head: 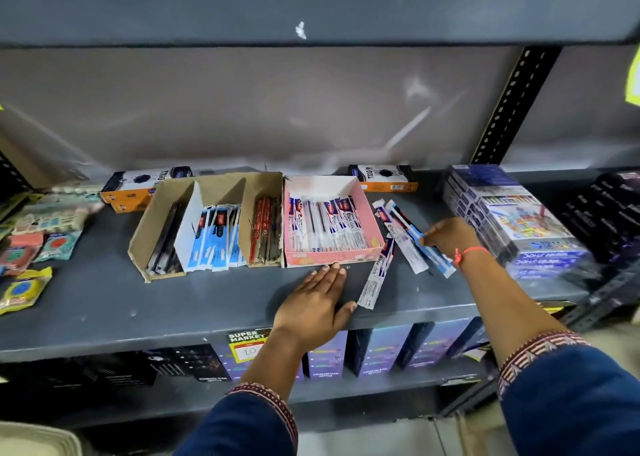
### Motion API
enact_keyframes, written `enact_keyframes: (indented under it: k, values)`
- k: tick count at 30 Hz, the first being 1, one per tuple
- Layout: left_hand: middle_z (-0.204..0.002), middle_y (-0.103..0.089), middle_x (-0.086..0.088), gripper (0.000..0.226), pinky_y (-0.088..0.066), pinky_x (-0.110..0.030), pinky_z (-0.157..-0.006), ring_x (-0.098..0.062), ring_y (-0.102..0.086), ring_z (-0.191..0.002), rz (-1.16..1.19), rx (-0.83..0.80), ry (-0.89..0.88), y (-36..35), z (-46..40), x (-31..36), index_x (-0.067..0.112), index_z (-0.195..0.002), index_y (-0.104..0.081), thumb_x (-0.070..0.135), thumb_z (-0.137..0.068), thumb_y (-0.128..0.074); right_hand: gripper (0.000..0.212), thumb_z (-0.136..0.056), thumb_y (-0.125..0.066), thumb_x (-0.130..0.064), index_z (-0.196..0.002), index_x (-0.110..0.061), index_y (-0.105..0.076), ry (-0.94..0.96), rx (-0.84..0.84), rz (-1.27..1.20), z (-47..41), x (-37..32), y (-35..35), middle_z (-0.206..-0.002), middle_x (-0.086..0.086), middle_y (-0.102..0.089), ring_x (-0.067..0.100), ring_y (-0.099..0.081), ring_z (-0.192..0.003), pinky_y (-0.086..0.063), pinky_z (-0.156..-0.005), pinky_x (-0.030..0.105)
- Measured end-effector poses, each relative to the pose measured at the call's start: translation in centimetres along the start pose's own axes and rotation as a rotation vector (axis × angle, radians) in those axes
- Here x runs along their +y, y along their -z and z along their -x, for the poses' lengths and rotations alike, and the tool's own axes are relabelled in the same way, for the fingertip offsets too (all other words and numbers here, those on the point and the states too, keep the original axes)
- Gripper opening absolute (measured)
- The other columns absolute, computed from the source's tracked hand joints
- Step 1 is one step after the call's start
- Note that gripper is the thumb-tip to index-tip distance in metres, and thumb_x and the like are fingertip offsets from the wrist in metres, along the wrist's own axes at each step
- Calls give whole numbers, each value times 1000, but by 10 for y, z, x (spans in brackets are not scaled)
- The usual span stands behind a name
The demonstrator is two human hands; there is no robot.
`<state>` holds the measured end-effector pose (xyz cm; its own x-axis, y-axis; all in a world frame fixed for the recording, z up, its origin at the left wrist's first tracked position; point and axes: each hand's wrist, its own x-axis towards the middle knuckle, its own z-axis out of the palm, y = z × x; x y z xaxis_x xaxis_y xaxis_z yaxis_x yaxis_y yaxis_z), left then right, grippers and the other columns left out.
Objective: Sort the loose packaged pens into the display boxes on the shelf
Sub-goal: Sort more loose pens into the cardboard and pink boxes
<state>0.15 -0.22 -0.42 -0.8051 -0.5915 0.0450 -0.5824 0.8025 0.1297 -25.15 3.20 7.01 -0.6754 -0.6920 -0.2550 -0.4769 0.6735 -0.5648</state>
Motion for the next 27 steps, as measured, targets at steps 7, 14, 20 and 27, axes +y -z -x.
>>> enact_keyframes:
  k: [7, 14, 20, 27]
  values:
    - [-156, 2, -2, 61, 10, -25, -110, -12, 6, -141, -28, -50, 28, 4, 8, -3, 15, -147, 2, 48, -99, -14, 31, -81, -64, 3, -56, -14, -56, 4, 91, -698, 21, 14, -2, -34, -5, -53, 5, -41, -31, -31, -37, 13]
    - [-156, 2, -1, 68, 14, -21, -105, -10, 7, -140, -39, -22, 44, 7, 16, -8, 14, -147, 0, 56, -93, -3, 28, -85, -56, 1, -63, -17, -62, 148, -133, -950, 72, -14, -28, -52, -4, -59, 10, -36, -53, -26, -52, 21]
    - [-156, -8, -2, 83, 14, -20, -103, -12, -2, -141, -68, 55, 23, 3, 15, -11, 14, -147, -7, 61, -83, 14, 27, -90, -54, -6, -67, -20, -59, 218, -237, -990, 91, -36, -42, -62, -10, -63, 3, -53, -60, -36, -60, 19]
    - [-156, -8, -1, 66, 13, -19, -103, -12, -3, -141, -30, 43, 40, 3, 14, -11, 14, -147, -7, 54, -95, -10, 25, -88, -56, -1, -67, -15, -63, 270, -222, -1037, 94, -48, -52, -65, 0, -65, 14, -52, -63, -39, -60, 23]
